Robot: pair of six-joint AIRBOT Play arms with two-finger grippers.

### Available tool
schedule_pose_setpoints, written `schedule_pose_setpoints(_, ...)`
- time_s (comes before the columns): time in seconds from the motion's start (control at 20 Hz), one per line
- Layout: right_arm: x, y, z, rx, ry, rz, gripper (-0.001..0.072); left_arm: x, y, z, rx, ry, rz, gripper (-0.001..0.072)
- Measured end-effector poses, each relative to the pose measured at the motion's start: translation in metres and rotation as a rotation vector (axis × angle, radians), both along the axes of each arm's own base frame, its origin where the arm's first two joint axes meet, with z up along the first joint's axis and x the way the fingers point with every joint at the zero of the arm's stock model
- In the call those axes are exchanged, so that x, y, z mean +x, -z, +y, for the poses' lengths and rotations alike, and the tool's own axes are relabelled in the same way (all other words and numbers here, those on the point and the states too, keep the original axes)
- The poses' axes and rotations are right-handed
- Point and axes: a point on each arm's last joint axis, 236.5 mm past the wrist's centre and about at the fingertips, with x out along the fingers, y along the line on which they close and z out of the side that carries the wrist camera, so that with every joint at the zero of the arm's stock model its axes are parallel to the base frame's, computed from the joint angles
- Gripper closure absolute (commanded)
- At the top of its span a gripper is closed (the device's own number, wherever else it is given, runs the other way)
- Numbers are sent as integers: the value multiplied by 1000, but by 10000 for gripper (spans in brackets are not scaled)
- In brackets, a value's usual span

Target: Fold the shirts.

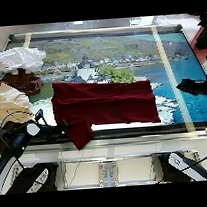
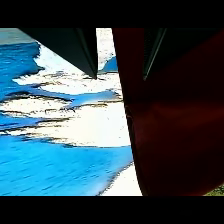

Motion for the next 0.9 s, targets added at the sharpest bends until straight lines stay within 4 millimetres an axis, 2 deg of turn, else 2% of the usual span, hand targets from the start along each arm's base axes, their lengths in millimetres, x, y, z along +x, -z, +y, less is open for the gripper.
schedule_pose_setpoints(0.1,2,-2,3,12,-5,-10,365,0,2,-3,-15,-4,-2,248)
schedule_pose_setpoints(0.2,3,-3,5,20,-7,-16,365,-2,4,-4,-23,-7,0,511)
schedule_pose_setpoints(0.3,4,-4,6,25,-10,-21,365,-5,7,-5,-22,-2,6,694)
schedule_pose_setpoints(0.55,1,-3,10,38,-19,-9,367,-3,5,-10,-47,-1,-3,696)
schedule_pose_setpoints(0.65,-10,6,14,47,-33,36,366,-2,2,-15,-69,6,-15,696)
schedule_pose_setpoints(0.75,-30,28,23,83,-40,117,366,0,0,-19,-89,16,-25,695)
schedule_pose_setpoints(0.9,-70,76,42,166,-12,273,366,0,-3,-25,-109,40,-38,696)
